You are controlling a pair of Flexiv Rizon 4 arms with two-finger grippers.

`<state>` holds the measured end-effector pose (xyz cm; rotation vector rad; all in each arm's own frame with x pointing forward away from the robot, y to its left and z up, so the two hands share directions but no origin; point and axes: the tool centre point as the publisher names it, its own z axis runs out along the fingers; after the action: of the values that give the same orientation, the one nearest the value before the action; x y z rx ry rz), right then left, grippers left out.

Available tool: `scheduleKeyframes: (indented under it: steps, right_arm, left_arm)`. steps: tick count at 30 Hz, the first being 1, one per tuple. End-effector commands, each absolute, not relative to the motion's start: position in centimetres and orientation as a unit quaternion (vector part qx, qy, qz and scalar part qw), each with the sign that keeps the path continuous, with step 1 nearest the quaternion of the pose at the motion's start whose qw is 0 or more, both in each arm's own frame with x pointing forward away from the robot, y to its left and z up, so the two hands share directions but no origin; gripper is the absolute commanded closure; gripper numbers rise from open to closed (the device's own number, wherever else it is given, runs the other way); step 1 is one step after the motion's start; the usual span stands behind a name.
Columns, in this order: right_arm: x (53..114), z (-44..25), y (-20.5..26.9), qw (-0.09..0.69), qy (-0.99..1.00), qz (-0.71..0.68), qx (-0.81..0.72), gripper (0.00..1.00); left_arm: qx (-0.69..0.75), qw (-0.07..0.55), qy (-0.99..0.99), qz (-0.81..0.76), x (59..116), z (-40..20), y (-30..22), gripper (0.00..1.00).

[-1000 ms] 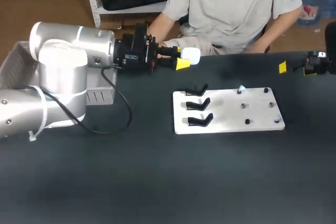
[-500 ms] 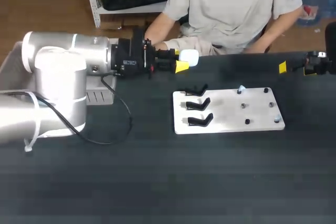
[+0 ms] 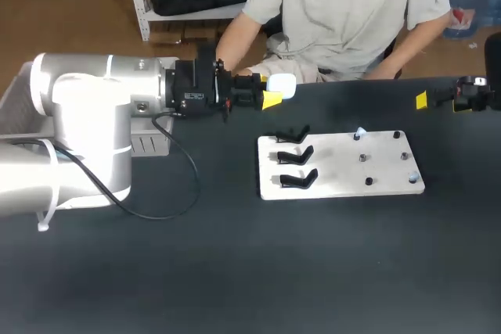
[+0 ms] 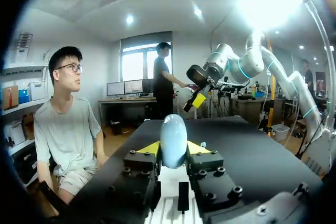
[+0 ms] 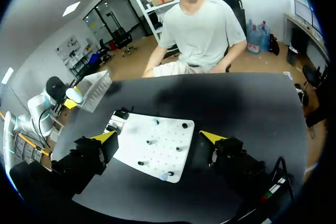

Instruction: Pick up each earbud case from the left stands, insert the matching earbuds, close the lid, and place the case in the box.

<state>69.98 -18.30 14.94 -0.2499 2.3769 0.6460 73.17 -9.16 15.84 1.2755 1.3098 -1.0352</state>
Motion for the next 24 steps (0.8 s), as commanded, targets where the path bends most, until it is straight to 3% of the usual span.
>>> scheduleKeyframes:
  steps: [1,24]
  right_arm:
    - [69.5,15.4,-17.2,0.325,0.906,0.251,-0.100,0.00]
    - [66.1,16.6,-8.1,0.282,0.909,0.257,-0.170,0.00]
  left_arm:
    - [0.529,0.503,0.528,-0.433,72.2,15.7,-9.5,1.00]
    - [0.532,0.489,0.502,-0.475,70.7,14.8,-10.6,1.00]
